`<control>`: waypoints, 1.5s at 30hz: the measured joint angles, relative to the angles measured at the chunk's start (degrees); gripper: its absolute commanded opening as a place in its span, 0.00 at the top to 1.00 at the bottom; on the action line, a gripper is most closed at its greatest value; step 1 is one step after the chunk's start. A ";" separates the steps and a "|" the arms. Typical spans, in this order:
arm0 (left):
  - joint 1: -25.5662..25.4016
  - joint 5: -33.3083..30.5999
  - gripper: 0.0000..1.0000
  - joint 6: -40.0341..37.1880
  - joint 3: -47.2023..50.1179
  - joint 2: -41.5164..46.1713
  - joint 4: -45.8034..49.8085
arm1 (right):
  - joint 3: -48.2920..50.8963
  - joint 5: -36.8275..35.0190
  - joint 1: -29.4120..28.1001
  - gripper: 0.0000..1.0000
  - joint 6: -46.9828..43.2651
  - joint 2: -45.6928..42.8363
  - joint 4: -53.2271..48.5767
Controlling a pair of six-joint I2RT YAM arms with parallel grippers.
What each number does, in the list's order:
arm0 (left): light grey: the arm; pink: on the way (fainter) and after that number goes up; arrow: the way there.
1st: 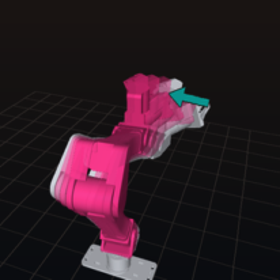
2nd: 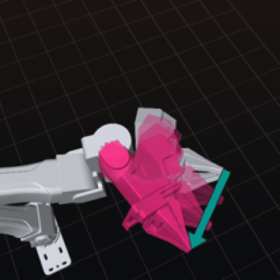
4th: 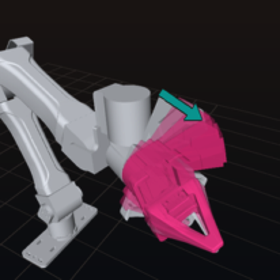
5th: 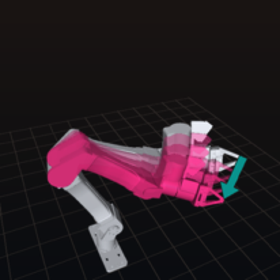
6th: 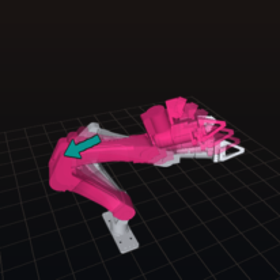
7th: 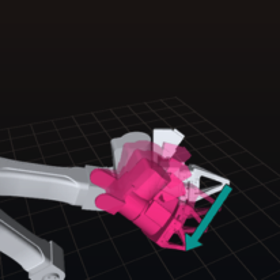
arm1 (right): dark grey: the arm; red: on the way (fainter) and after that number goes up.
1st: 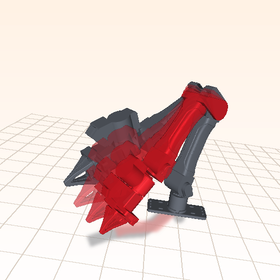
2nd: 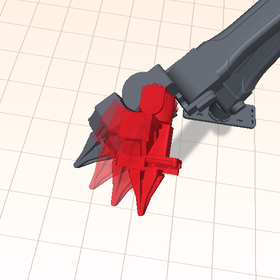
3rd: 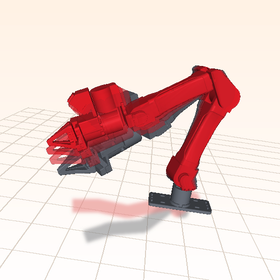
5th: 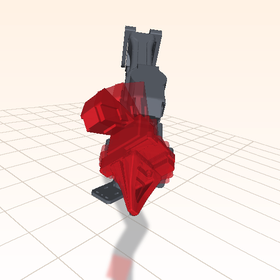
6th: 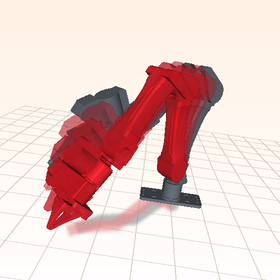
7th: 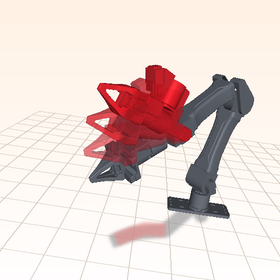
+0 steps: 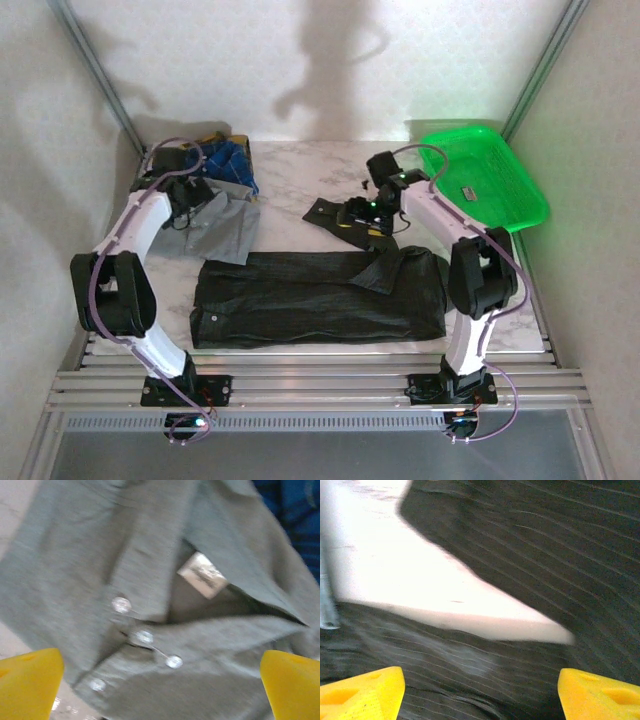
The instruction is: Fold and stack the long sleeve shirts
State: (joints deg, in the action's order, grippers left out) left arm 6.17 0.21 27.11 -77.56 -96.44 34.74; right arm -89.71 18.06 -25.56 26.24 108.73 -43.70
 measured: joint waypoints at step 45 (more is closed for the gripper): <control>21.68 40.76 1.00 -17.07 0.85 -19.45 -21.73 | -60.37 14.56 -18.84 0.99 25.22 54.36 24.24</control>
State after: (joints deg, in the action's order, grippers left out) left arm 27.86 40.97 10.04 -76.71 -115.90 13.02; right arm -150.08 32.62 -44.40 51.46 163.09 -19.46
